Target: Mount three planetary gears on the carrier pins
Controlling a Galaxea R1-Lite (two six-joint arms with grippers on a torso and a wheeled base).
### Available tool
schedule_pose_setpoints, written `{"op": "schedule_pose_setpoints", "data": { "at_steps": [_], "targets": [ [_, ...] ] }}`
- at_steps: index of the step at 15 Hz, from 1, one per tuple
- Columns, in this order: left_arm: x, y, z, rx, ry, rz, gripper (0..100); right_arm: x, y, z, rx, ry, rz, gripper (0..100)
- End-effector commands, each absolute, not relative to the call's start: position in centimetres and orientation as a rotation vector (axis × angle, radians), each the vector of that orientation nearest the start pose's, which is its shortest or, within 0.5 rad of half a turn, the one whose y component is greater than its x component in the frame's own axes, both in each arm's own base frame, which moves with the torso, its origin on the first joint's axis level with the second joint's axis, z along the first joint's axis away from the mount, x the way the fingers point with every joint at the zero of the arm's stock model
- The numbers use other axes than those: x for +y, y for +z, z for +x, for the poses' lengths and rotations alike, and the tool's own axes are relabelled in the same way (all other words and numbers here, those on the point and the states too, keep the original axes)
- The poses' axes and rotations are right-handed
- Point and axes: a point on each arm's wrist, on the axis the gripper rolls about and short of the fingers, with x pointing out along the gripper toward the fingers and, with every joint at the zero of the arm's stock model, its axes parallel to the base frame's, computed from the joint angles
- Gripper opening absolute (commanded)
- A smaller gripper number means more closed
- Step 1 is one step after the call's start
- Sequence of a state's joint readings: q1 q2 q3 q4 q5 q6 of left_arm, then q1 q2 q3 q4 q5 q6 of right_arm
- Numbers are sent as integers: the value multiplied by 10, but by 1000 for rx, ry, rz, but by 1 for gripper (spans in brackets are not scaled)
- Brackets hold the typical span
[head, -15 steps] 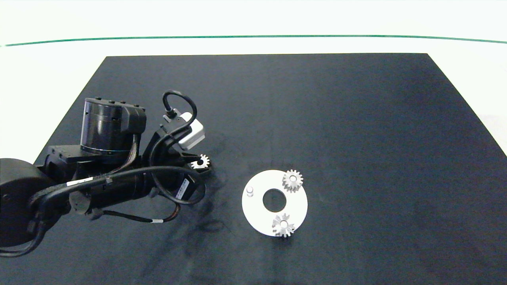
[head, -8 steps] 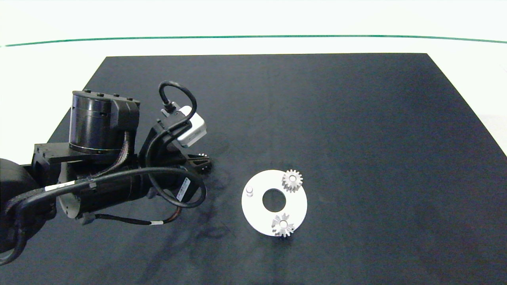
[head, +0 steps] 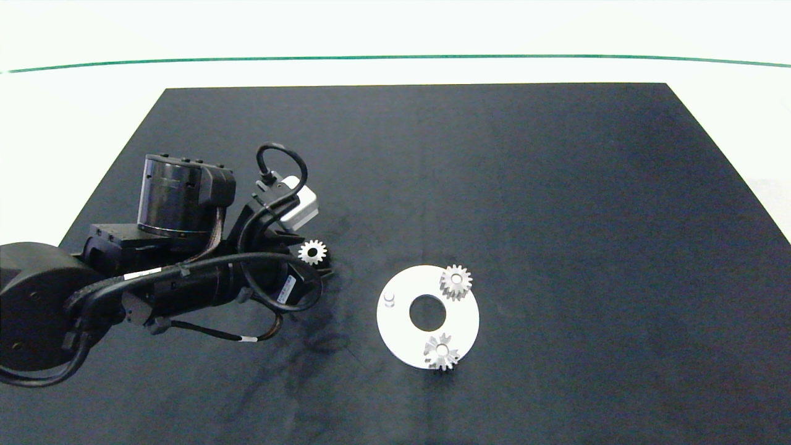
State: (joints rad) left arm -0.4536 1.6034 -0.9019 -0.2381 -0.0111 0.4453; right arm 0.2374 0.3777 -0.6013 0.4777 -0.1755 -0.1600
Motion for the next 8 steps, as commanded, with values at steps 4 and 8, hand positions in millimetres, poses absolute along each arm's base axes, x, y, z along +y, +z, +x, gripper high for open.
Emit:
{"op": "schedule_pose_setpoints", "data": {
  "at_steps": [4,8],
  "targets": [
    [-124,184,277,363,-539,528,100,-13,197,-22,234,240,-234,100],
    [-122,181,279,375,-534,532,97,-13,197,-22,234,246,-233,100]
  ]
}}
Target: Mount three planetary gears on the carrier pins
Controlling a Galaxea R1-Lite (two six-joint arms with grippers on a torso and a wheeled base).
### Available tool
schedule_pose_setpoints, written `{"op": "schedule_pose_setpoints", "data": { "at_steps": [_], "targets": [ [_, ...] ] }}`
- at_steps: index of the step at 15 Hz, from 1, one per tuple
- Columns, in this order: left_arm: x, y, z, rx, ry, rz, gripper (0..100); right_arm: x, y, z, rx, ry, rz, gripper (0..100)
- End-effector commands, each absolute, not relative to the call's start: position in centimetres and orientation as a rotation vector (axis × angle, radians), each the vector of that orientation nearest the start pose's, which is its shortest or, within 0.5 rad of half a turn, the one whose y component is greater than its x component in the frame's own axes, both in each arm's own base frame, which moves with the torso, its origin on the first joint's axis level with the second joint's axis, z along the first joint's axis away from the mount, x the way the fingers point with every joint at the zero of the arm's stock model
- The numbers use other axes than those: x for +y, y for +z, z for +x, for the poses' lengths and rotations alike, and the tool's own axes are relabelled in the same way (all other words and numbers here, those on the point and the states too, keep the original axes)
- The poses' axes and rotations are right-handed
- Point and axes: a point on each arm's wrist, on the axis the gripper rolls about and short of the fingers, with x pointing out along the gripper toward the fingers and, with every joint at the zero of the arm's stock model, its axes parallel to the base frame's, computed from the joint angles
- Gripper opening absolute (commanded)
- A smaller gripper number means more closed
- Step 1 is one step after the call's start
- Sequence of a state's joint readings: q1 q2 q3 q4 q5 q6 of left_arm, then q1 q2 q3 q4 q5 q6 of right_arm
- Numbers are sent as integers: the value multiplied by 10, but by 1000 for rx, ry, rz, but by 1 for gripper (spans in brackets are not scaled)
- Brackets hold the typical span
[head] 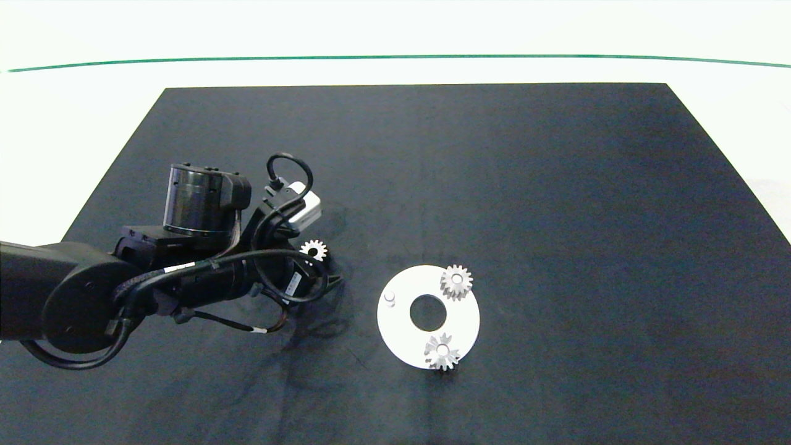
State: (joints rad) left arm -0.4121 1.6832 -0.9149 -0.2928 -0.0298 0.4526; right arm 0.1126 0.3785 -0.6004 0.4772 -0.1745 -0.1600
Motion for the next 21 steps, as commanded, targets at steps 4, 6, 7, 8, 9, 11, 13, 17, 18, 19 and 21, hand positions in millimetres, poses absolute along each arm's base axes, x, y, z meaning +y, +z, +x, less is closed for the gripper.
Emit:
{"op": "schedule_pose_setpoints", "data": {
  "at_steps": [4,6,7,8,9,11,13,17,18,19,21],
  "targets": [
    [-116,182,281,372,-515,535,88,-13,198,-21,232,250,-232,100],
    [-117,183,282,368,-516,534,85,-13,198,-22,232,249,-232,100],
    [-118,183,282,366,-518,534,82,-13,198,-22,232,249,-232,100],
    [-118,182,282,369,-519,534,80,-13,198,-22,232,249,-232,100],
    [-118,181,282,369,-520,534,79,-13,198,-21,232,250,-232,100],
    [-118,179,284,375,-523,532,74,-13,198,-22,232,249,-232,100],
    [-118,178,286,361,-522,529,70,-13,198,-21,234,250,-233,100],
    [-119,174,288,363,-520,529,62,-13,198,-21,235,249,-233,100],
    [-119,173,289,365,-521,529,61,-13,198,-21,234,249,-232,100],
    [-119,174,289,362,-520,529,58,-13,198,-21,235,249,-233,100],
    [-119,174,290,358,-521,529,55,-13,198,-21,234,250,-232,100]
  ]
}}
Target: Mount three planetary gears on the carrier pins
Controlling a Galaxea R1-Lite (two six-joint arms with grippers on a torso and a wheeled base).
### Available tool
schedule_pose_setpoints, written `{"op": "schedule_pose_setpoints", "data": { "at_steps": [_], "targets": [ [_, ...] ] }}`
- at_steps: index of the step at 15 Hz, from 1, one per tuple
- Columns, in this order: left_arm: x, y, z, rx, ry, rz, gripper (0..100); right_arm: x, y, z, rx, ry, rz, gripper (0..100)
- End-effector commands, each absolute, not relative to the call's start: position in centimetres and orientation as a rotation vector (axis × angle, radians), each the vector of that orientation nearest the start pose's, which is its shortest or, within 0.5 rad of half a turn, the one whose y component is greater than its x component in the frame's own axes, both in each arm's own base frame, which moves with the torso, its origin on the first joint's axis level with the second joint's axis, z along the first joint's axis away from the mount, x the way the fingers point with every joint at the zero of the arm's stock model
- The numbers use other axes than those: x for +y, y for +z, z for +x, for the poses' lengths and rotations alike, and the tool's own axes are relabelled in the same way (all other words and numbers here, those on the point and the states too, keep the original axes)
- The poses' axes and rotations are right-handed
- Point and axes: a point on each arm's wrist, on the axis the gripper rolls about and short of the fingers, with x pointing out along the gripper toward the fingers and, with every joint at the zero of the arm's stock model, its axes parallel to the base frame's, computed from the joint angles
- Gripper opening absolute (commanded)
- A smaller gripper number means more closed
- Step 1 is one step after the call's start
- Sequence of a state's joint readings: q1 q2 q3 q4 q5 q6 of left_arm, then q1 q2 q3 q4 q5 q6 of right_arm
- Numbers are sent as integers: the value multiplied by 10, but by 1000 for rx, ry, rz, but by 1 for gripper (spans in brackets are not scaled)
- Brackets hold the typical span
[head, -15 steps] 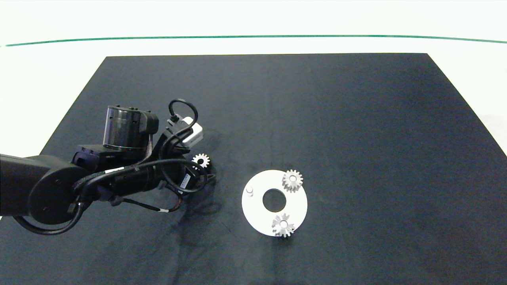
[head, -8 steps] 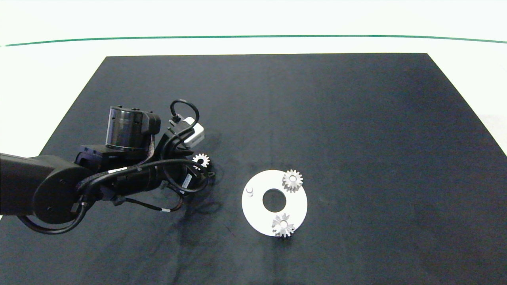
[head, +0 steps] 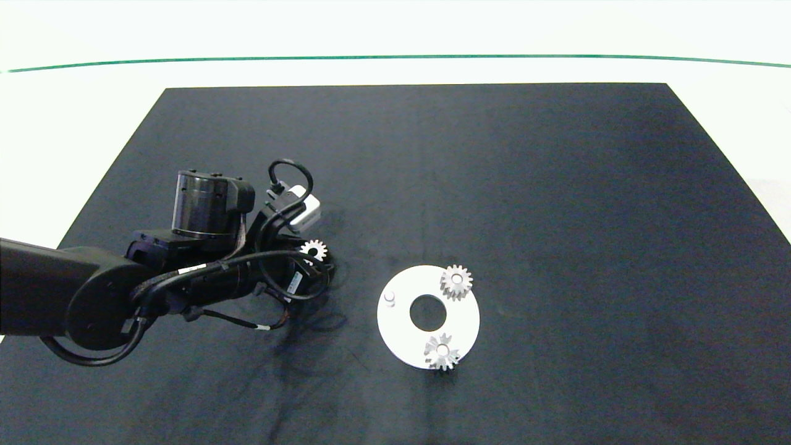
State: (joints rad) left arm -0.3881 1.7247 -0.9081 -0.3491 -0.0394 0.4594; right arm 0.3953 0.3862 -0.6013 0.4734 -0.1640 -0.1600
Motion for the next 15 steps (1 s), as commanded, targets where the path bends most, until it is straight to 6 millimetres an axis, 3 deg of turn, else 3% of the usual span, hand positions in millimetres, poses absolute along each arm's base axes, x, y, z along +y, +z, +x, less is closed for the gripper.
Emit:
{"op": "schedule_pose_setpoints", "data": {
  "at_steps": [1,15],
  "targets": [
    [-119,174,290,360,-520,529,52,-13,198,-21,234,250,-232,100],
    [-119,172,289,366,-520,532,25,-13,198,-21,229,250,-231,100]
  ]
}}
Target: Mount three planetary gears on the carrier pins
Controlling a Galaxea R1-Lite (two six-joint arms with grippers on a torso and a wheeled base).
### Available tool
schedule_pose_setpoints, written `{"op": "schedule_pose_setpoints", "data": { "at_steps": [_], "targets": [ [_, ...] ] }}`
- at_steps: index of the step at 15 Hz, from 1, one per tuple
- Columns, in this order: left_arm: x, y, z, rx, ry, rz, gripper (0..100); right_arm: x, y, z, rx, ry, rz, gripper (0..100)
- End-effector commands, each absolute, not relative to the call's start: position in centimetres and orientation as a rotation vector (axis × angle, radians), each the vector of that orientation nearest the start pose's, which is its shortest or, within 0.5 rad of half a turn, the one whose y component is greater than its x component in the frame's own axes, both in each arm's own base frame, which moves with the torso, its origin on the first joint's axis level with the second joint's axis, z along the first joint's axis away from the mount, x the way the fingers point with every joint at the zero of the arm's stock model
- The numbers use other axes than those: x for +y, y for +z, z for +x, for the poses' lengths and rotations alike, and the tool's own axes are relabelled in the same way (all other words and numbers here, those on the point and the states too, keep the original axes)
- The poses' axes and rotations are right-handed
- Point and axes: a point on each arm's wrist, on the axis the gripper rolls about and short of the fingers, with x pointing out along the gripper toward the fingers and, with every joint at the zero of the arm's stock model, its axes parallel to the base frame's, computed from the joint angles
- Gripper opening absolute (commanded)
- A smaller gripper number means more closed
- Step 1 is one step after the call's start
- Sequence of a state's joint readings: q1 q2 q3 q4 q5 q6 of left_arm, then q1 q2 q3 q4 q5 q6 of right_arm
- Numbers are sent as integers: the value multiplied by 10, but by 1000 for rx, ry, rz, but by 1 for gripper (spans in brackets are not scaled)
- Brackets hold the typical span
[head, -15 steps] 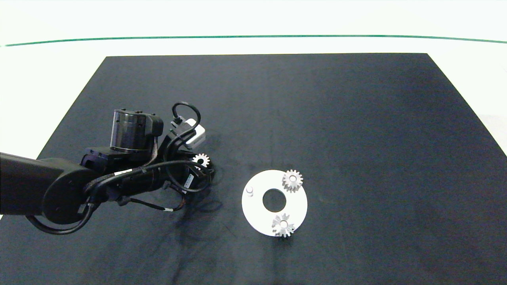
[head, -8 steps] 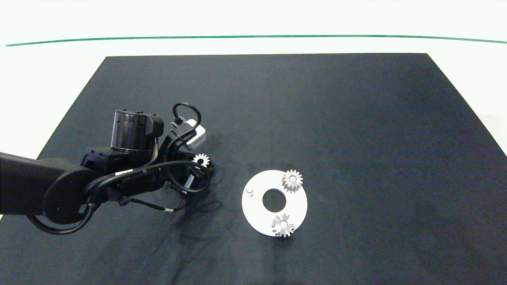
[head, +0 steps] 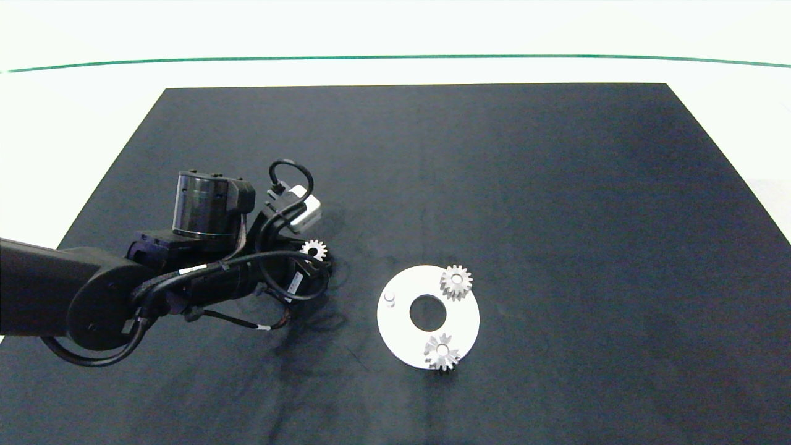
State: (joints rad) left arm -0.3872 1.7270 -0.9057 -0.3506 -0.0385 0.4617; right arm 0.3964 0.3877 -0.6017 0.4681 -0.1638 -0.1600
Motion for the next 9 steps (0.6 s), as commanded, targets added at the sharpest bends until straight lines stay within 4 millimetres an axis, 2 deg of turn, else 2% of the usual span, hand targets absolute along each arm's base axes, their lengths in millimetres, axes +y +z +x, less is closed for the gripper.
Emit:
{"op": "schedule_pose_setpoints", "data": {
  "at_steps": [1,9],
  "targets": [
    [-118,172,289,369,-521,532,22,-13,198,-21,228,251,-231,100],
    [-116,175,290,353,-513,541,7,-13,199,-22,223,259,-228,100]
  ]
}}
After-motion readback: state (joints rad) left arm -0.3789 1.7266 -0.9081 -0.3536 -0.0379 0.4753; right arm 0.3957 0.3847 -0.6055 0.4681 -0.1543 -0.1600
